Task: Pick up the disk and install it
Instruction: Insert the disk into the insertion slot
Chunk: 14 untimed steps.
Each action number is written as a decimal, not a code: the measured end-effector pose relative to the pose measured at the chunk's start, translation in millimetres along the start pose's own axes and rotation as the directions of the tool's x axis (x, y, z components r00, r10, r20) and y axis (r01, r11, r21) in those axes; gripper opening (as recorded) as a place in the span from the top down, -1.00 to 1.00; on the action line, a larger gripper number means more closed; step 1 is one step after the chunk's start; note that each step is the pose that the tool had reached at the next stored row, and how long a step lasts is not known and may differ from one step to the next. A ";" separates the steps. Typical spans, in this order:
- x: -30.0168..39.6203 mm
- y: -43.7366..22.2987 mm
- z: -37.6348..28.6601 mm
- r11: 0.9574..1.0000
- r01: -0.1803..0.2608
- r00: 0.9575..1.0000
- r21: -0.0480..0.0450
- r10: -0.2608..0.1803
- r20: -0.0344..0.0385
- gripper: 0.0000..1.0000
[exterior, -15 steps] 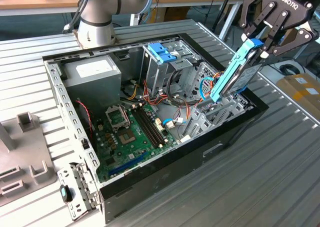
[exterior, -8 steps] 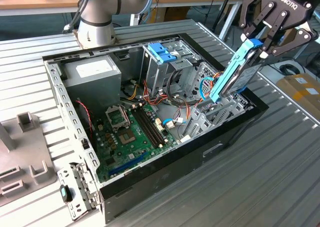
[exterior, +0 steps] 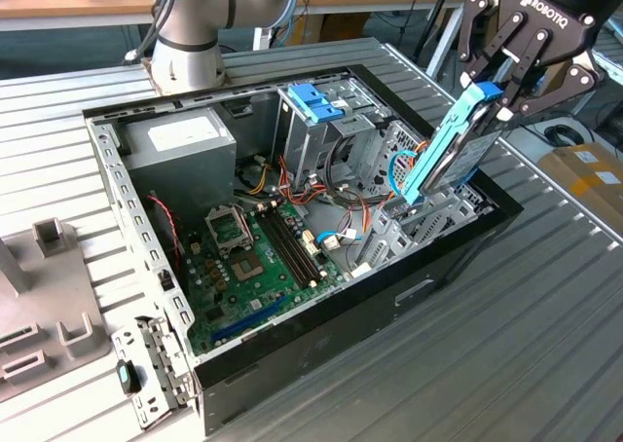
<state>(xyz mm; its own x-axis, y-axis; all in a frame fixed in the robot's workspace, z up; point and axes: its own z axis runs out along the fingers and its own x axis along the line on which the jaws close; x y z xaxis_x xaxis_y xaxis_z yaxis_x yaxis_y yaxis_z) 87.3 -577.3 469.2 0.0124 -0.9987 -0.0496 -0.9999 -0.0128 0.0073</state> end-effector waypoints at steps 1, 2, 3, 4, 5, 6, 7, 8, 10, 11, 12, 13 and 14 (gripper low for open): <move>0.0 3.1 0.8 1.000 0.000 1.000 0.000 0.000 0.000 0.26; 0.1 4.7 1.7 1.000 0.000 1.000 0.000 0.000 0.000 0.26; 0.2 5.5 2.8 1.000 0.000 1.000 0.000 0.000 0.000 0.26; 0.1 5.7 3.7 1.000 0.000 1.000 0.000 0.000 0.000 0.26; 0.2 6.4 5.5 1.000 0.000 1.000 0.000 0.000 0.000 0.26; 0.3 6.8 7.0 1.000 0.000 1.000 0.000 0.000 0.000 0.26; 0.3 6.9 7.7 1.000 0.000 1.000 0.000 0.000 0.000 0.26; 0.4 7.2 8.3 1.000 0.000 1.000 0.000 0.000 0.000 0.26; 0.4 7.9 9.9 1.000 -0.001 1.000 0.000 0.001 0.000 0.26; 0.4 8.4 10.6 1.000 -0.001 1.000 0.000 0.001 0.000 0.26; 0.5 8.6 11.3 1.000 -0.001 1.000 0.000 0.001 0.000 0.26; 0.4 8.8 11.9 1.000 -0.001 1.000 0.000 0.001 0.000 0.26; 0.2 8.9 12.7 1.000 -0.001 1.000 0.000 0.001 0.000 0.26</move>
<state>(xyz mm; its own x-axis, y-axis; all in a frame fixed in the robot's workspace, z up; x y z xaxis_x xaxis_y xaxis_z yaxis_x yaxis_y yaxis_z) 78.3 -577.0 456.6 0.0118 -0.9987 -0.0496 -0.9999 -0.0122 0.0074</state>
